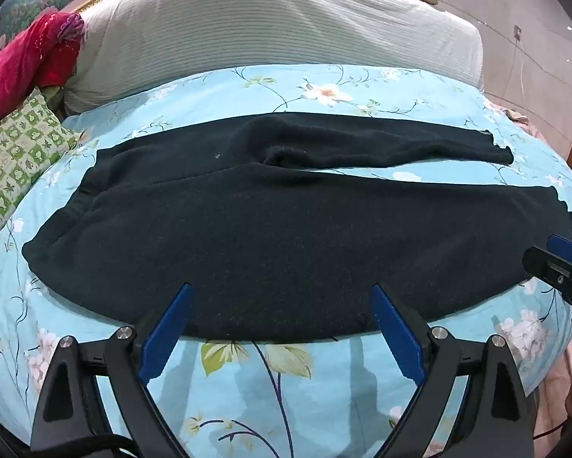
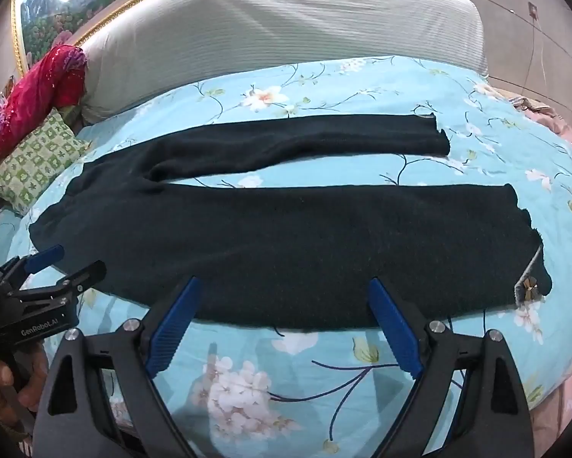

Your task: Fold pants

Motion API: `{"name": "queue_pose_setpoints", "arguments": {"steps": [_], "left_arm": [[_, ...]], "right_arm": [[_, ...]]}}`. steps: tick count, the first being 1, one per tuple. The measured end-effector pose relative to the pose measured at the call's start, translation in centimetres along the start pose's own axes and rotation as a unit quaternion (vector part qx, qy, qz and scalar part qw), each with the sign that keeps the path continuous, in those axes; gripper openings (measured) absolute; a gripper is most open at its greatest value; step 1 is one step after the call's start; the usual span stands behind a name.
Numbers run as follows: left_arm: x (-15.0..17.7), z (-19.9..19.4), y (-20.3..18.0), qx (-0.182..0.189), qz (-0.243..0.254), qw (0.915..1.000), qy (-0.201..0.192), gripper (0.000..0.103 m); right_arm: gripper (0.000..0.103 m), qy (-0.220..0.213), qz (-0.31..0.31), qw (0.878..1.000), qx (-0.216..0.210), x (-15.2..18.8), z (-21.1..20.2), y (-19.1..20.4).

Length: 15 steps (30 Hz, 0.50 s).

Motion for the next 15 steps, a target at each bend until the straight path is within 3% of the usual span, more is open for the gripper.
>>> {"name": "queue_pose_setpoints", "arguments": {"steps": [15], "left_arm": [[-0.35,-0.49,0.41,0.002,-0.002,1.0,-0.003,0.095]], "right_arm": [[0.09,-0.008,0.003,1.0,-0.017,-0.27,-0.2,0.62]]}}
Point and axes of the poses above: each gripper's, at about its wrist camera, not at the fingertips, and z roughly the way its jaws point, y to its left, x to its underside, the point moved 3 cm from there along z, roughly the way its jaws point, and after that the axes turned 11 degrees about x, right-handed, at the moved point
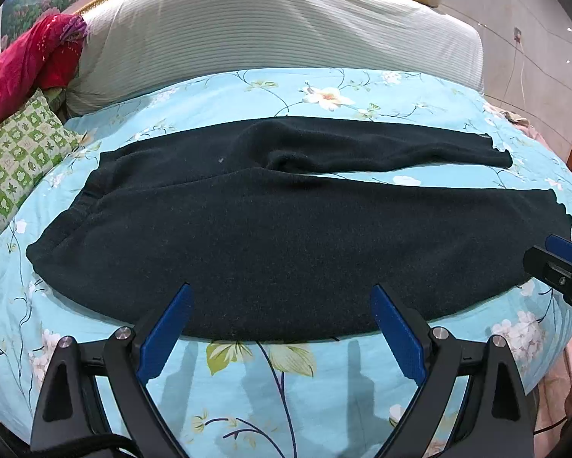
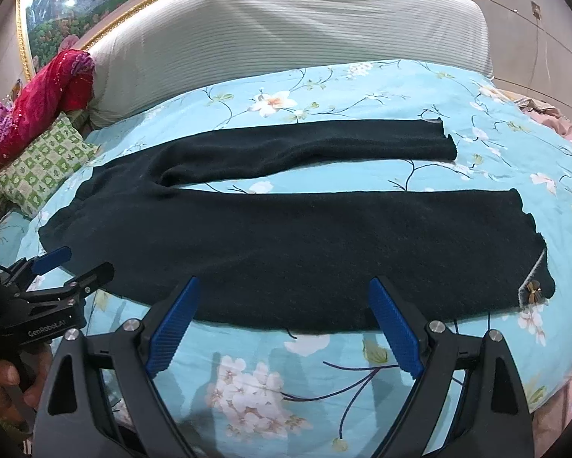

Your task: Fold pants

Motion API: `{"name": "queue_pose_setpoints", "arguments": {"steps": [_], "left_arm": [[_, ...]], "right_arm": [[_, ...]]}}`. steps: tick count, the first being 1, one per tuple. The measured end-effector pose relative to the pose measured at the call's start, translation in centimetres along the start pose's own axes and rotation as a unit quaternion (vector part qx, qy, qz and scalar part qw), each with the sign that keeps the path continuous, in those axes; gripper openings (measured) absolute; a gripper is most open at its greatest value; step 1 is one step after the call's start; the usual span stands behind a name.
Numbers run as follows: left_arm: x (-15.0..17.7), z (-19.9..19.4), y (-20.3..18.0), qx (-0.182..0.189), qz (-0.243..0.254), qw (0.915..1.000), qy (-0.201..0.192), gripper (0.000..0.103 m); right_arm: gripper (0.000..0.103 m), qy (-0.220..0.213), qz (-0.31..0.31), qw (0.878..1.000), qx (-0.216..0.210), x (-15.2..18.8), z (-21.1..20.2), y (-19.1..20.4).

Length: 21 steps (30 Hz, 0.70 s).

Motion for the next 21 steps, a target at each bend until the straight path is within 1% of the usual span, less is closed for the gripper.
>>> {"name": "queue_pose_setpoints", "arguments": {"steps": [6,21], "left_arm": [[0.01,-0.01,0.04,0.001,-0.001,1.0,0.002,0.095],[0.12,0.06,-0.18,0.006,0.0,1.0,0.002,0.095]], "right_arm": [[0.09,-0.002,-0.007,1.0,-0.003,0.05,-0.01,0.4],[0.09,0.0,0.0,1.0,-0.014,0.02,-0.11,0.79]]}}
Point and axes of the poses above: each gripper's, at about its wrist camera, not at the fingertips, and z roughly the way its jaws point, y to its left, x to its underside, the point moved 3 cm from there along z, roughly the way its jaws point, and after that the axes turned 11 degrees about x, right-handed, at the moved point
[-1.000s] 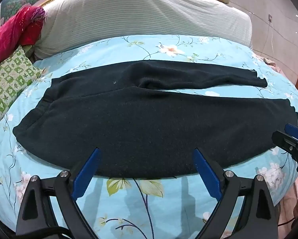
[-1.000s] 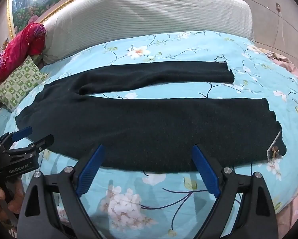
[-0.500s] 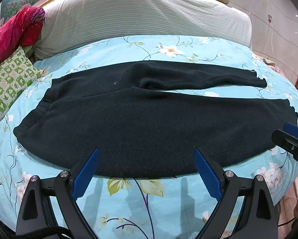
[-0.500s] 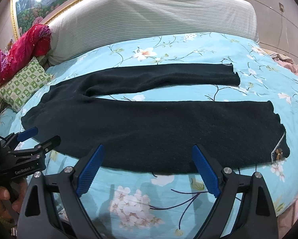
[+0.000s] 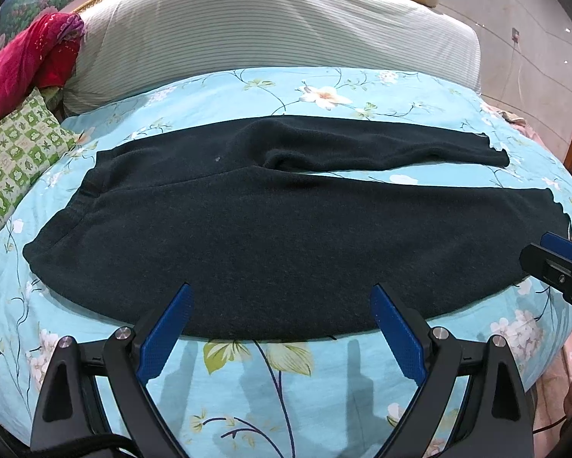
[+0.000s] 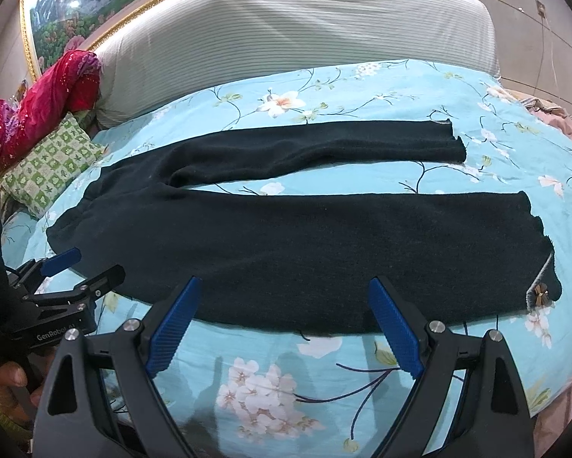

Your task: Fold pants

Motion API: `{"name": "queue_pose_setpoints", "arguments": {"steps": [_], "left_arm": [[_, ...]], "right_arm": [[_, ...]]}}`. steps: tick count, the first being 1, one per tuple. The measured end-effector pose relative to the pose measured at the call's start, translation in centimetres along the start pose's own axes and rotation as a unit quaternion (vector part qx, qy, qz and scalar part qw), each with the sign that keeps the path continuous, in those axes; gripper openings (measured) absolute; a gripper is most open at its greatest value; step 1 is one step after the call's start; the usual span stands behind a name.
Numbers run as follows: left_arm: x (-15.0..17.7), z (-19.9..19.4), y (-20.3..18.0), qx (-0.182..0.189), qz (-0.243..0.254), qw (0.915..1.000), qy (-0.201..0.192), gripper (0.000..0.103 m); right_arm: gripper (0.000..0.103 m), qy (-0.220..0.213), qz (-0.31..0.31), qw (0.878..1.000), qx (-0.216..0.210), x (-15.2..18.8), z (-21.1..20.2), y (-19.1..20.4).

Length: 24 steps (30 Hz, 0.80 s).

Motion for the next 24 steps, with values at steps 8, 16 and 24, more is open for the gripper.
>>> {"name": "queue_pose_setpoints", "arguments": {"steps": [8,16,24], "left_arm": [[0.06,-0.04,-0.03,0.001,0.0,1.0,-0.001,0.095],[0.11,-0.11,-0.05,0.002,-0.001,1.0,-0.002,0.095],[0.17,-0.13,-0.11,0.004,0.0,1.0,-0.001,0.095]], "right_arm": [[0.09,0.0,0.0,1.0,-0.001,0.01,0.03,0.06],[0.09,0.001,0.002,1.0,-0.003,0.05,0.0,0.24],[0.09,0.002,0.003,1.0,-0.005,0.18,0.0,0.42]]}}
Point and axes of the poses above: each gripper's, at about its wrist camera, not at the fingertips, and z roughly the way its jaws point, y to its left, x to its underside, the point moved 3 cm from there along z, roughly the way its jaws point, and after that the axes turned 11 degrees about x, right-handed, at the moved point
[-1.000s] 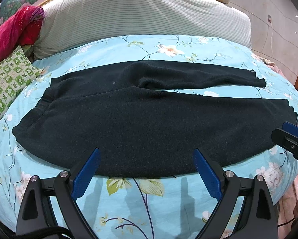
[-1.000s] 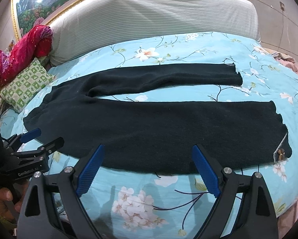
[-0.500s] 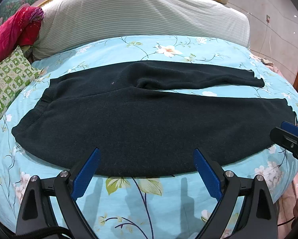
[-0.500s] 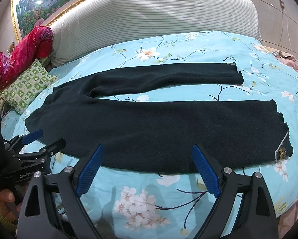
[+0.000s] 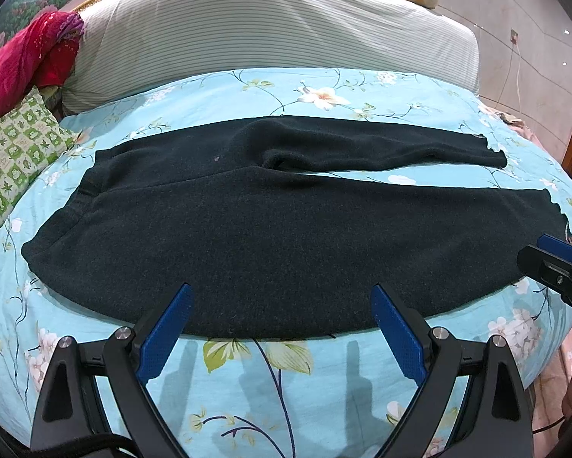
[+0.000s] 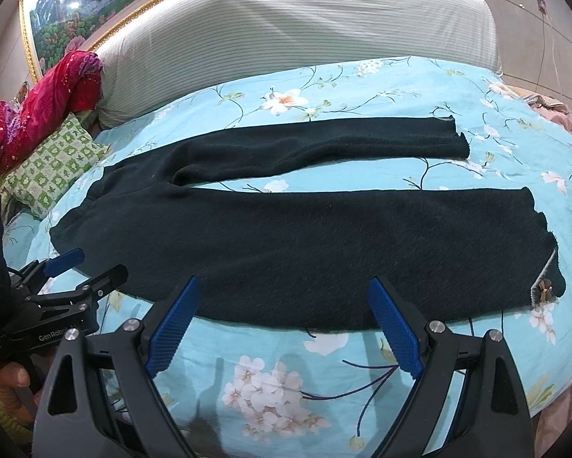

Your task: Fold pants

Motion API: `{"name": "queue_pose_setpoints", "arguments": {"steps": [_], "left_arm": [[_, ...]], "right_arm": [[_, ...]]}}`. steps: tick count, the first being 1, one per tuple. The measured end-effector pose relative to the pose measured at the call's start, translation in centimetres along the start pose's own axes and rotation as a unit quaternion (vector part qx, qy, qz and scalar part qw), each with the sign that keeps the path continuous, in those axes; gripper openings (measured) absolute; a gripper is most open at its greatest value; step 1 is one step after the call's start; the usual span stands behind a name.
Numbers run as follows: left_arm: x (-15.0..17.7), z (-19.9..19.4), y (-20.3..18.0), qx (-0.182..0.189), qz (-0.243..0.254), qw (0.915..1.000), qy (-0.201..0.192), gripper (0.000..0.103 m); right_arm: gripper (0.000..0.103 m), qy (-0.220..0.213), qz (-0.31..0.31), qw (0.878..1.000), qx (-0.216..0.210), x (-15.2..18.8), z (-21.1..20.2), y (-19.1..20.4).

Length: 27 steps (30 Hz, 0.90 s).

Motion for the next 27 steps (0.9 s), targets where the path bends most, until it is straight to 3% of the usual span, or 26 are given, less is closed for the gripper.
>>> {"name": "queue_pose_setpoints", "arguments": {"steps": [14,27], "left_arm": [[0.0,-1.0,0.4,0.006,0.013,0.9999,-0.001,0.095],[-1.0,0.5,0.2,0.051,0.035,0.9979,0.02,0.095]], "right_arm": [[0.09,-0.005,-0.005,1.0,-0.024,-0.4,-0.1,0.9],[0.09,0.009,0.015,1.0,-0.024,-1.8,0.1,-1.3]]}}
Point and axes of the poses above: each gripper's, at about its wrist camera, not at the fingertips, and z roughly the way its jaws point, y to its left, x to its underside, the point moved 3 cm from there along z, roughly the way its jaws point, and after that the axes turned 11 degrees about x, right-handed, at the moved point
